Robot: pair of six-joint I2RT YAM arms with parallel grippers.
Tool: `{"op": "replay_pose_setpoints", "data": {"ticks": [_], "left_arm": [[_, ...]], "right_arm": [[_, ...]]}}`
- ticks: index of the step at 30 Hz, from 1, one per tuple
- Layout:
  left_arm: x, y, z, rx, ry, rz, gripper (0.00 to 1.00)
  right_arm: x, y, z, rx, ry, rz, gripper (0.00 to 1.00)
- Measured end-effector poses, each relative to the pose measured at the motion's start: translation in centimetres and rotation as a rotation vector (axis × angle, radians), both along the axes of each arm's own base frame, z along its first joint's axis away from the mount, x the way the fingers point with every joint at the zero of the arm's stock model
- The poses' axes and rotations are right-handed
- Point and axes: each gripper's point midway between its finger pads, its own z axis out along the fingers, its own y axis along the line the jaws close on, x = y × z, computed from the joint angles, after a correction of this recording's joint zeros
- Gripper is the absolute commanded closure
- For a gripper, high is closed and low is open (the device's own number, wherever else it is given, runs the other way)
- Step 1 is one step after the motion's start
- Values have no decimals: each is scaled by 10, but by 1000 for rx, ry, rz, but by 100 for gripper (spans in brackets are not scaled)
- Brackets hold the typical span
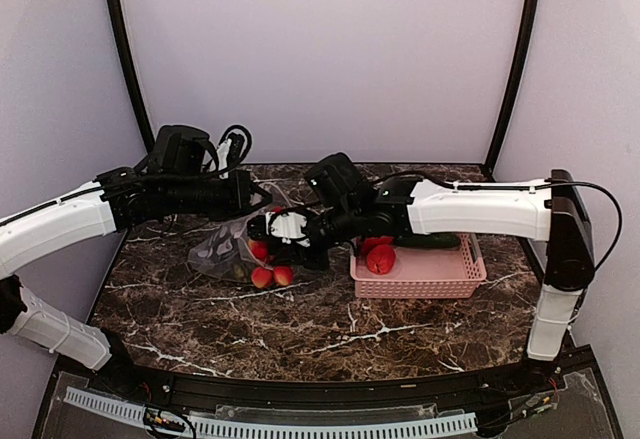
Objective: Place the food in the zip-top bag and seal the zipper
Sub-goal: Adjust the fake fruit in the zipper food storage bag.
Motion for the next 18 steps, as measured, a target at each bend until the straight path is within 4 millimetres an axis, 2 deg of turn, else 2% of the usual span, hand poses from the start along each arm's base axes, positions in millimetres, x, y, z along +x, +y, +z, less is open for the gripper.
{"op": "replay_pose_setpoints", "data": {"ticks": [5,9,11,14,18], "left_arm": [[-1,0,0,-2,3,-2,99],[-1,-1,0,-10,10,3,99],[-1,-1,1,-14,13,3,99],[-2,-2,1,-26,26,4,99],[-6,-9,7,-88,63,-9,99]], "right_arm": [[-2,-16,22,4,-2,-6,75],[-4,-38,56,37,-2,-4,75],[-6,-51,67,50,-21,4,74],[-9,-68,61,24,-34,8,70],[-17,-81,29,-51,-20,23,60]]}}
